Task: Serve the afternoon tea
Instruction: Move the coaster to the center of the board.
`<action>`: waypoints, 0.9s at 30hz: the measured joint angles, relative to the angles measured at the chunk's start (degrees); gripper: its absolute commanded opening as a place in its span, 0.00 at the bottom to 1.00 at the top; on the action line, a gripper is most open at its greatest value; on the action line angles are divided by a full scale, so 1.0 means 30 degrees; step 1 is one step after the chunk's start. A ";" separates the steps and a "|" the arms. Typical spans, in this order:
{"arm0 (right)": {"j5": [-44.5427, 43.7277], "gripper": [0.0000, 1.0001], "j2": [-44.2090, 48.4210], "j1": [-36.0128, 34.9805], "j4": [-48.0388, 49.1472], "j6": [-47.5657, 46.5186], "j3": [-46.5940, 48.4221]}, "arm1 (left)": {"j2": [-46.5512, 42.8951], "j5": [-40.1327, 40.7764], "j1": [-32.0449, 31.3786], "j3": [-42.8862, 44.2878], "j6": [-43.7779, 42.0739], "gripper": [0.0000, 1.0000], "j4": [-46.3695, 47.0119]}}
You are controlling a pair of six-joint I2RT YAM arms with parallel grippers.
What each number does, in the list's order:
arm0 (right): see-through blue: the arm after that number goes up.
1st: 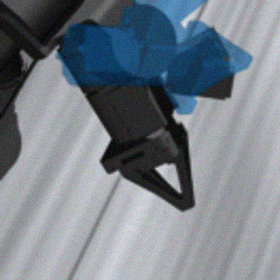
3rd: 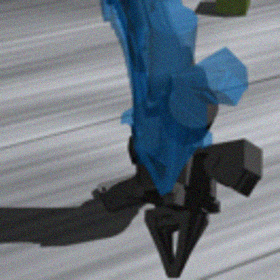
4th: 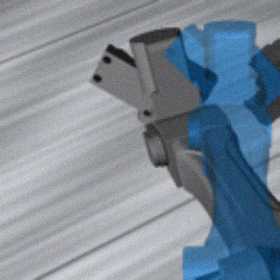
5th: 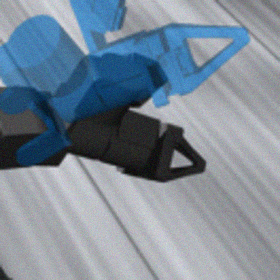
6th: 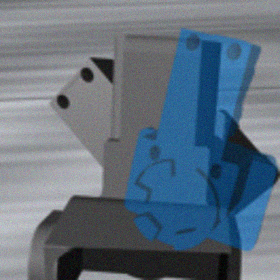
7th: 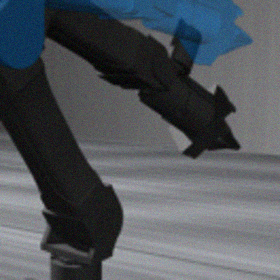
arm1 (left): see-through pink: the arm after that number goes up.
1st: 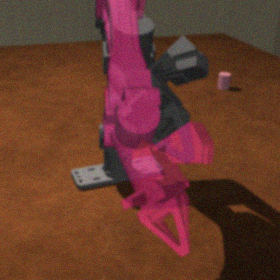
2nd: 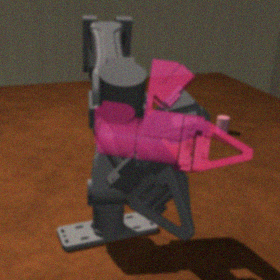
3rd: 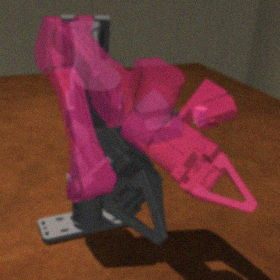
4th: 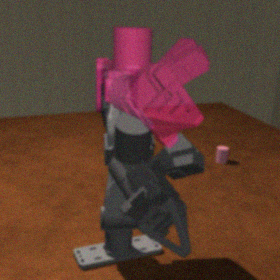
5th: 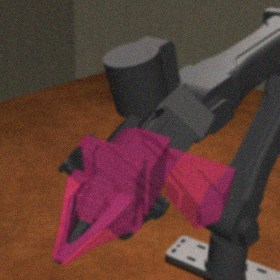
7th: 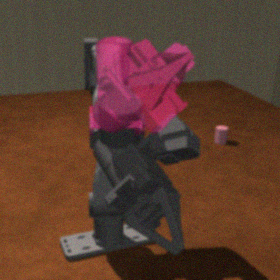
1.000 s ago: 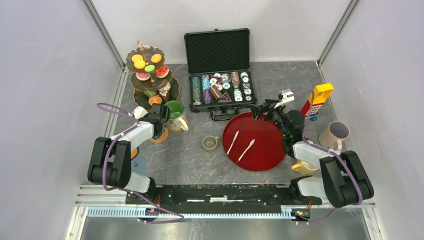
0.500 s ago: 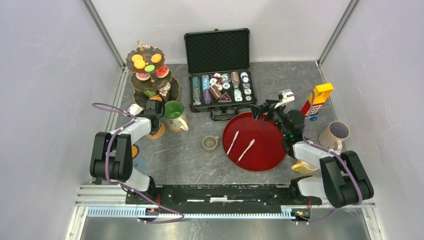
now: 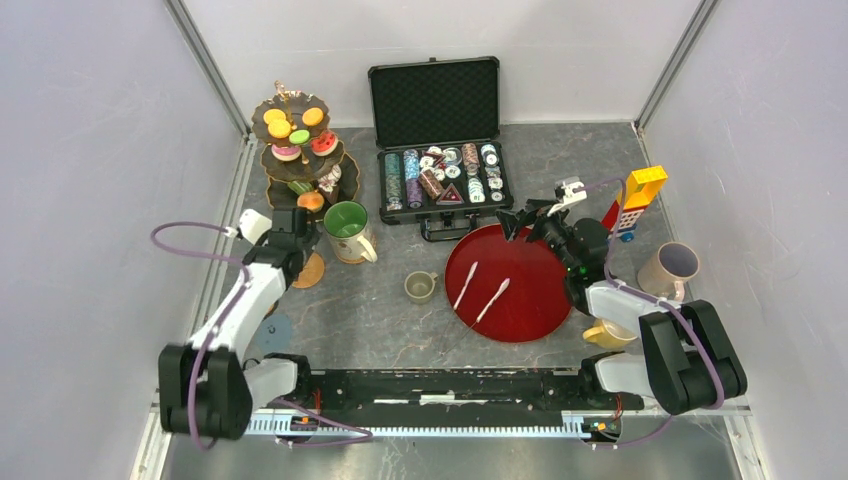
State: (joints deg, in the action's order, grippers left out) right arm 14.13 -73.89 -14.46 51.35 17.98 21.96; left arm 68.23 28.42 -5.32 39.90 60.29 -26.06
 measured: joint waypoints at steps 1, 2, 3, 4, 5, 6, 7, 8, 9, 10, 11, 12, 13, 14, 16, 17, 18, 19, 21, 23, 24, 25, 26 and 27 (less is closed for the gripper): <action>0.0138 0.98 -0.0022 -0.0007 -0.0007 0.0080 0.0073 | -0.0911 -0.0160 0.0000 0.0000 -0.0044 0.98 -0.0131; 0.0299 0.98 -0.0022 -0.0007 -0.0022 0.0138 0.0175 | -0.1821 -0.0386 0.0000 0.0029 -0.0189 0.99 -0.0233; 0.0393 0.98 -0.0015 -0.0022 -0.0058 0.0168 0.0291 | -0.2637 -0.0721 0.0000 0.0146 -0.0488 0.99 -0.0408; 0.0459 0.98 -0.0015 -0.0073 -0.0255 0.0219 0.0495 | -0.3388 -0.1137 0.0007 0.0408 -0.0882 1.00 -0.0619; 0.0459 0.98 0.0007 -0.0211 -0.0678 0.0226 0.0794 | -0.3942 -0.1537 0.0022 0.0699 -0.1260 1.00 -0.0758; 0.0430 0.98 0.0051 -0.0306 -0.1137 0.0204 0.1056 | -0.4401 -0.2040 0.0036 0.1027 -0.1603 1.00 -0.0874; 0.0386 0.98 0.0146 -0.0430 -0.1668 0.0146 0.1304 | -0.4830 -0.2688 0.0036 0.1341 -0.1945 1.00 -0.0918; 0.0226 0.98 0.0372 -0.0656 -0.2586 0.0007 0.1639 | -0.5260 -0.3439 0.0036 0.1603 -0.2426 1.00 -0.0947; 0.0066 0.98 0.0663 -0.0911 -0.3461 -0.0160 0.1902 | -0.5639 -0.4335 0.0036 0.1792 -0.2885 1.00 -0.0947; -0.0197 0.98 0.1049 -0.1231 -0.4459 -0.0401 0.2135 | -0.6033 -0.5340 0.0036 0.1938 -0.3359 1.00 -0.0918; -0.0466 0.98 0.1574 -0.1617 -0.5515 -0.0707 0.2317 | -0.6470 -0.6921 0.0036 0.2084 -0.3949 1.00 -0.0860; -0.0831 0.98 0.2186 -0.2040 -0.6557 -0.1100 0.2397 | -0.6768 -0.8298 0.0044 0.2186 -0.4408 1.00 -0.0765; -0.1129 0.98 0.2790 -0.2397 -0.7519 -0.1523 0.2404 | -0.7053 -1.0280 0.0044 0.2237 -0.4860 1.00 -0.0488; -0.1443 0.98 0.3446 -0.2754 -0.8663 -0.2033 0.2426 | -0.7220 -1.1978 0.0029 0.2251 -0.5122 1.00 -0.0109; -0.2149 0.98 0.4466 -0.3264 -1.0812 -0.2980 0.2557 | -0.7366 -1.5227 -0.0109 0.2251 -0.5289 1.00 0.0743; -0.2710 0.98 0.4889 -0.3388 -1.2065 -0.3483 0.2732 | -0.7380 -1.6429 -0.0248 0.2273 -0.5442 1.00 0.1064; -0.3373 0.98 0.5224 -0.3417 -1.3289 -0.3905 0.2965 | -0.7395 -1.7588 -0.0459 0.2331 -0.5632 1.00 0.1304; -0.4095 0.98 0.5515 -0.3395 -1.4484 -0.4255 0.3228 | -0.7410 -1.8476 -0.0794 0.2477 -0.5923 1.00 0.1399; -0.5384 0.98 0.6054 -0.3395 -1.6320 -0.4969 0.3650 | -0.7475 -1.9817 -0.1683 0.2914 -0.6768 1.00 0.1457; -0.7074 0.98 0.6717 -0.3395 -1.7966 -0.5501 0.4014 | -0.7497 -2.0546 -0.2776 0.3628 -0.7890 1.00 0.1290; -0.8408 0.98 0.7023 -0.3381 -1.8965 -0.5625 0.4364 | -0.7497 -2.0640 -0.3563 0.4124 -0.8663 1.00 0.1093; -0.9471 0.98 0.7133 -0.3293 -1.9781 -0.5676 0.4750 | -0.7497 -2.0611 -0.4204 0.4466 -0.9275 1.00 0.0976; -1.0477 0.98 0.7125 -0.3067 -2.0509 -0.5668 0.5238 | -0.7548 -2.0495 -0.4962 0.4721 -0.9945 1.00 0.0867; -1.1446 0.98 0.6980 -0.2659 -2.1274 -0.5646 0.5858 | -0.7643 -2.0400 -0.5588 0.4779 -1.0506 1.00 0.0838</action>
State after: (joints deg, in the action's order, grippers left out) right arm -20.21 -52.95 -22.44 -12.47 1.04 39.53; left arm 45.30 -32.77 -22.09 54.24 28.77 -23.55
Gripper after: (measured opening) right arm 0.979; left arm 0.996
